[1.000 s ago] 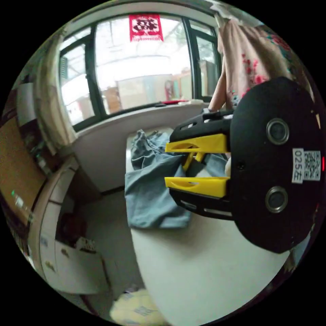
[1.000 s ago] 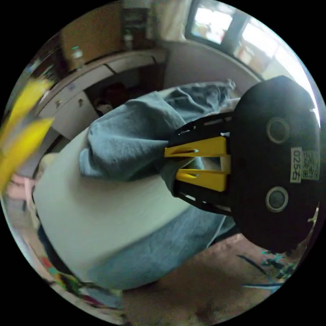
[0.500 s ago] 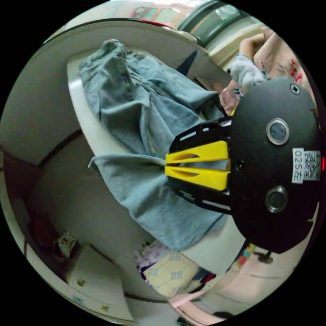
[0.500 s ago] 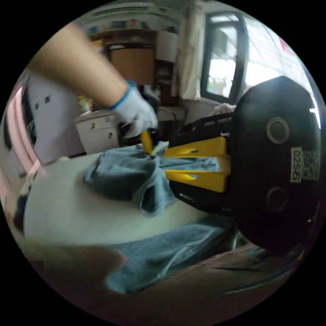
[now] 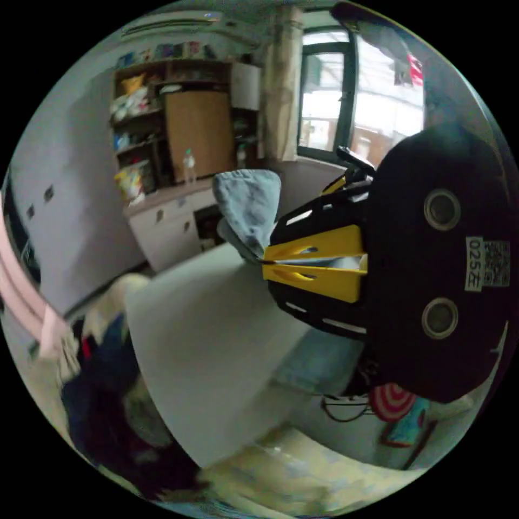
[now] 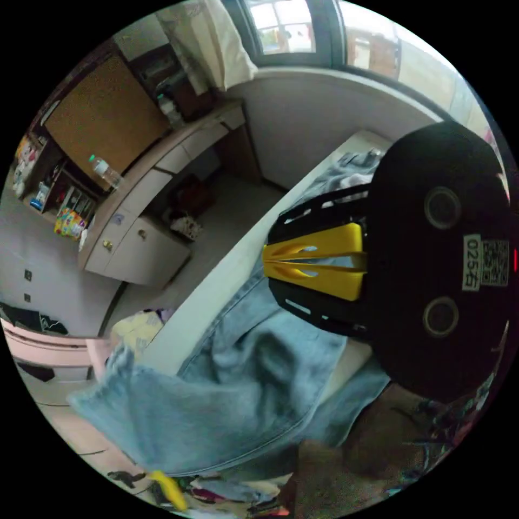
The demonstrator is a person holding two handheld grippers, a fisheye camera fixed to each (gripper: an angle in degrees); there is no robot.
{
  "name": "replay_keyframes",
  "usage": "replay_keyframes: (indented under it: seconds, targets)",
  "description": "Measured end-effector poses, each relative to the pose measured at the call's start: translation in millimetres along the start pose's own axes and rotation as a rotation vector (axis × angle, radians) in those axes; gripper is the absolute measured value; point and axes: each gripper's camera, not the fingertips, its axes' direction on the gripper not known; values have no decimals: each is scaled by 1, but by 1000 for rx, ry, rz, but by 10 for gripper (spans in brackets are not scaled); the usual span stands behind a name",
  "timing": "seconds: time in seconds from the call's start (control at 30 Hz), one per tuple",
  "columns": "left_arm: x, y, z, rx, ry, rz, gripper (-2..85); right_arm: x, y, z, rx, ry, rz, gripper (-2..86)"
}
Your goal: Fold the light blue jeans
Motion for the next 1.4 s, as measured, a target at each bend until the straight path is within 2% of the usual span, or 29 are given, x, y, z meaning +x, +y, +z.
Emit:
replay_keyframes:
  seconds: [0.1, 0.2, 0.27, 0.33, 0.43, 0.53, 0.6, 0.63, 0.67, 0.73, 0.8, 0.87, 0.93, 1.03, 1.2, 1.33, 1.4]
  targets:
    - [-99, 24, 1, 1, -20, -203, -12, -7, -15, 30, 21, -224, 13, -10]
    - [-152, 38, 16, -21, 23, -354, -13, -17, -24, 71, -29, -439, 32, -10]
    - [-164, 42, 12, -13, 50, -372, -10, -26, -25, 97, -79, -537, 25, -10]
    - [-161, 41, -8, 29, -30, -330, -4, -33, -21, 120, -122, -576, 61, -10]
    - [-135, 22, -52, 98, -162, -150, 17, -34, 0, 141, -121, -606, 187, -10]
    - [-86, -15, -58, 10, -207, 140, 30, -18, 38, 134, -13, -637, 356, -10]
    - [-37, -40, -25, -102, -286, 420, 29, 4, 81, 102, 139, -578, 506, -10]
    - [-27, -45, -11, -133, -313, 482, 28, 10, 94, 90, 181, -542, 543, -10]
    - [-11, -52, 20, -218, -349, 583, 28, 20, 123, 61, 268, -435, 618, -9]
    - [4, -56, 67, -345, -339, 671, 27, 27, 169, 13, 382, -200, 730, -9]
    - [32, -37, 117, -485, -254, 816, 26, 30, 224, -31, 439, 98, 873, -7]
    - [57, -9, 150, -552, -226, 902, 28, 31, 263, -41, 521, 230, 888, -4]
    - [86, 26, 181, -605, -194, 988, 31, 48, 293, -28, 525, 244, 887, 7]
    - [135, 92, 232, -644, -197, 1177, 43, 105, 342, 41, 415, 94, 929, 64]
    - [192, 169, 334, -726, -287, 1320, 77, 207, 439, 195, 291, -536, 977, 75]
    - [206, 193, 381, -778, -429, 1414, 77, 238, 472, 243, 368, -637, 974, 83]
    - [198, 206, 405, -848, -565, 1481, 77, 249, 470, 258, 381, -663, 885, 87]
